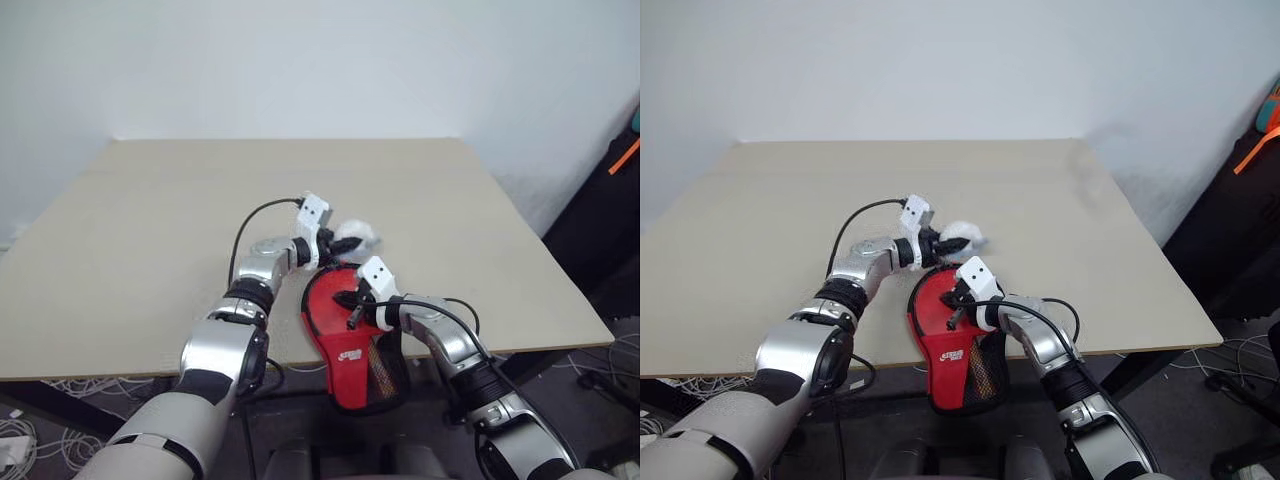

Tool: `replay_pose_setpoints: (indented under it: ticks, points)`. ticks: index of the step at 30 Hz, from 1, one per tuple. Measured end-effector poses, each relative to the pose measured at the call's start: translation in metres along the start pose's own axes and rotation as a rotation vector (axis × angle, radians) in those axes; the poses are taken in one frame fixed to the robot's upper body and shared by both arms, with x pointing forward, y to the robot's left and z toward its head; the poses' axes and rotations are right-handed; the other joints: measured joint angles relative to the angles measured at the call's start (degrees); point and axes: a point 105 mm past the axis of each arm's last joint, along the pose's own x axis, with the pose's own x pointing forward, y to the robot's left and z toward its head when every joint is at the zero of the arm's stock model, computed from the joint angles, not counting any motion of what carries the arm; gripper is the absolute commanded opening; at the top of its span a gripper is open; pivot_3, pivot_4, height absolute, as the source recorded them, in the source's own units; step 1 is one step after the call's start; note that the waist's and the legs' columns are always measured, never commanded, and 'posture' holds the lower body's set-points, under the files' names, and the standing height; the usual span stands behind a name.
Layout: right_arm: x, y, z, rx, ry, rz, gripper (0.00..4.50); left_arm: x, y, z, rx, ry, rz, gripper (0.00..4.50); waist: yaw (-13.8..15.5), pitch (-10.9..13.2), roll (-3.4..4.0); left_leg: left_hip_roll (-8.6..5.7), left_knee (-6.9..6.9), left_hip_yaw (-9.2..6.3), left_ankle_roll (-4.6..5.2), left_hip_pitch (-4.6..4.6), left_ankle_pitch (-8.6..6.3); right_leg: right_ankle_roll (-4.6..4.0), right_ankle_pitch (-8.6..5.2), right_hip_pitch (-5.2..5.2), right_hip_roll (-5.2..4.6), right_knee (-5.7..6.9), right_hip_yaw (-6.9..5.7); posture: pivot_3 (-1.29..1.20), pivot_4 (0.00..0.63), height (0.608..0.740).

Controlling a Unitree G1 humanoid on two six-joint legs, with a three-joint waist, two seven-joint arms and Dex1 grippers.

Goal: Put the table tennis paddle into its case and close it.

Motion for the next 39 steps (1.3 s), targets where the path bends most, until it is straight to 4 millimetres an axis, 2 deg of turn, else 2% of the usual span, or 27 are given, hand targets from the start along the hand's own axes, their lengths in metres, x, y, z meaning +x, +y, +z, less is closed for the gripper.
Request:
replay_pose_setpoints:
  ticks: [6, 9, 16, 19, 22, 28, 33, 39]
  points:
    - [0.0, -0.001, 0.0, 0.001, 0.003, -0.001, 0.0, -0.022, -0.011, -0.022, 0.11, 0.094, -0.135, 0.88, 0.01, -0.04, 0.01, 0.01, 0.0, 0.0, 0.0, 0.01, 0.0, -0.01, 0.01, 0.02, -0.01, -0.01, 0.01, 0.0, 0.0, 0.74]
    - [0.0, -0.001, -0.001, 0.001, 0.004, -0.002, 0.0, -0.024, -0.013, -0.023, 0.121, 0.098, -0.153, 1.8, 0.02, -0.06, 0.0, 0.01, 0.02, -0.01, 0.01, 0.01, 0.0, -0.01, 0.0, 0.03, -0.01, 0.0, 0.01, 0.0, 0.0, 0.74]
    - [0.0, 0.0, 0.001, -0.007, 0.003, 0.004, 0.0, -0.034, -0.008, -0.019, 0.09, 0.119, -0.143, 4.36, 0.0, -0.07, 0.01, 0.01, 0.01, -0.02, 0.02, 0.01, 0.0, 0.01, -0.01, 0.01, -0.01, 0.01, 0.01, 0.0, 0.0, 0.74]
    - [-0.004, 0.0, 0.001, -0.017, 0.016, 0.005, 0.0, -0.043, -0.006, -0.019, 0.082, 0.127, -0.143, 4.46, 0.04, -0.06, 0.02, 0.01, 0.02, -0.02, 0.02, -0.01, 0.0, 0.01, -0.01, 0.02, -0.02, 0.0, 0.01, 0.0, 0.0, 0.74]
    - [-0.017, 0.0, -0.001, -0.042, 0.048, 0.011, 0.56, -0.051, -0.006, -0.018, 0.093, 0.132, -0.144, 4.5, 0.46, -0.05, 0.04, -0.02, 0.07, -0.03, 0.03, -0.09, -0.01, 0.02, -0.01, 0.01, -0.06, -0.02, 0.0, 0.0, 0.0, 0.74]
    - [-0.071, -0.013, -0.009, -0.076, 0.175, 0.008, 2.65, -0.062, -0.014, -0.013, 0.171, 0.102, -0.155, 4.5, 0.43, 0.0, 0.11, -0.09, 0.08, 0.03, 0.08, -0.12, -0.04, 0.01, -0.03, -0.07, -0.2, -0.01, 0.0, 0.0, 0.0, 0.74]
    - [-0.095, -0.016, 0.018, -0.095, 0.146, 0.038, 4.46, -0.061, -0.025, -0.007, 0.183, 0.078, -0.184, 4.5, 0.39, 0.16, 0.3, -0.06, 0.08, 0.04, 0.08, -0.11, -0.03, 0.03, -0.04, -0.09, -0.14, 0.01, 0.0, 0.0, 0.0, 0.74]
    - [-0.104, -0.028, 0.061, -0.176, 0.081, 0.013, 4.46, -0.063, -0.031, 0.001, 0.176, 0.036, -0.186, 4.5, 0.46, 0.19, 0.28, -0.07, 0.11, 0.03, 0.09, -0.13, -0.03, 0.04, -0.05, -0.07, -0.14, -0.01, 0.01, 0.0, 0.0, 0.74]
